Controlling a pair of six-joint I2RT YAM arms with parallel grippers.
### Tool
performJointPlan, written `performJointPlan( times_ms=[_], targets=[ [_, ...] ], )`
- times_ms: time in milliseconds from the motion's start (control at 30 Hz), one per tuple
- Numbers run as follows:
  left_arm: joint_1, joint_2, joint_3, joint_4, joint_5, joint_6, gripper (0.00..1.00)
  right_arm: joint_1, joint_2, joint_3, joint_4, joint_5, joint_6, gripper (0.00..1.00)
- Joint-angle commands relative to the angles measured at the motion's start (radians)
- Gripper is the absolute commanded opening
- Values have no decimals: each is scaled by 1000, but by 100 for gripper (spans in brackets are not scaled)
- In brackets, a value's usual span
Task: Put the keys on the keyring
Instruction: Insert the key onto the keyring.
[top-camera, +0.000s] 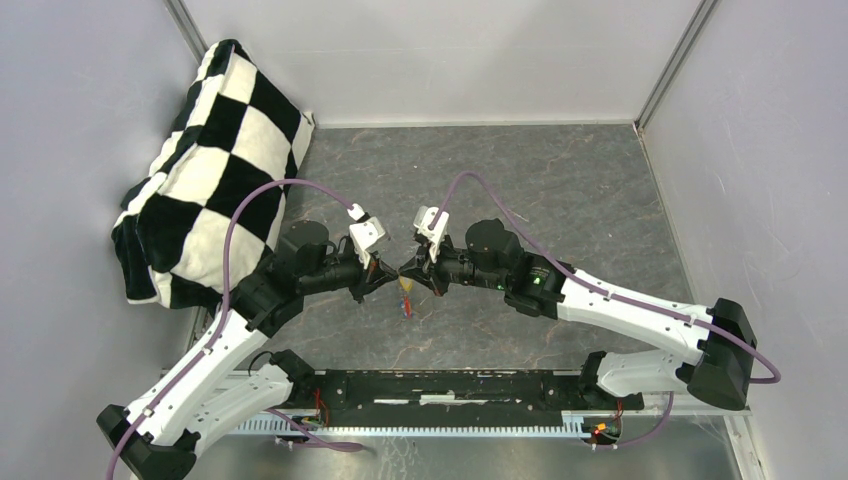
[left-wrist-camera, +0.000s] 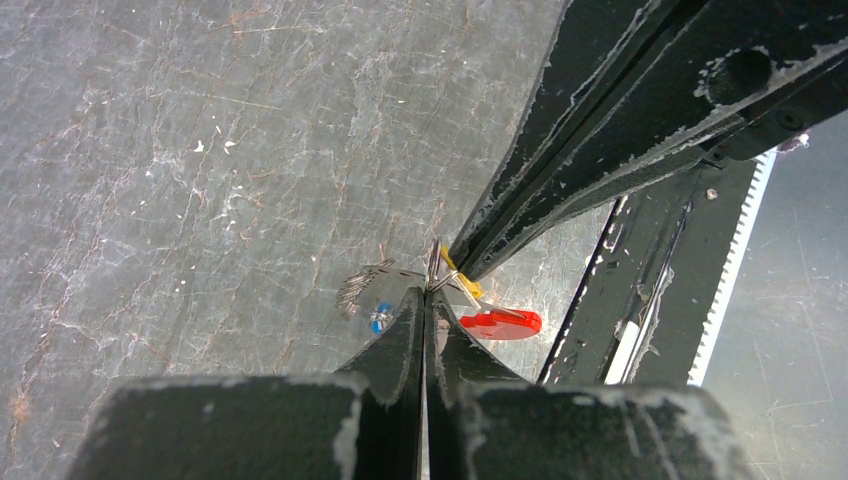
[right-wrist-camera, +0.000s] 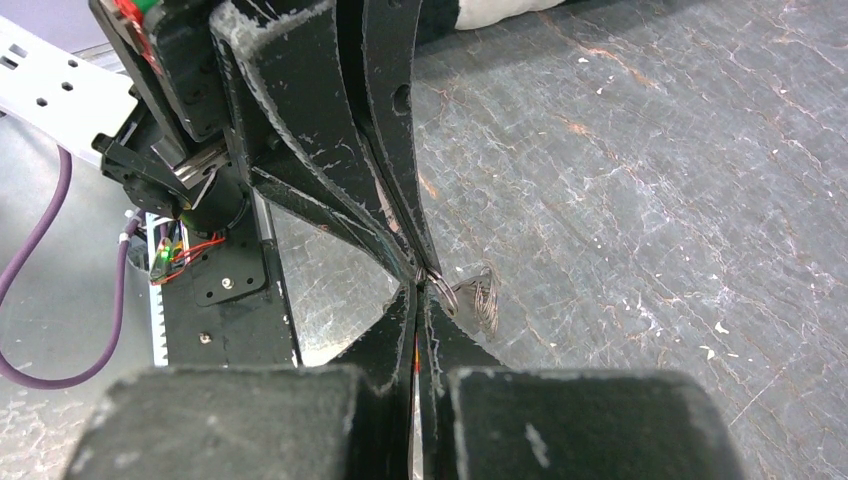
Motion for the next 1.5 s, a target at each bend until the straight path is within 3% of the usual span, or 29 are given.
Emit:
performJointPlan(
  times_ms=[0,1467],
  targets=[
    [4,-19,10,58,17,-30,2,9,0,34,59,48,18,1],
    [4,-38,18,60,22,-23,2,8,-58,-45,44,208,70,0]
  ],
)
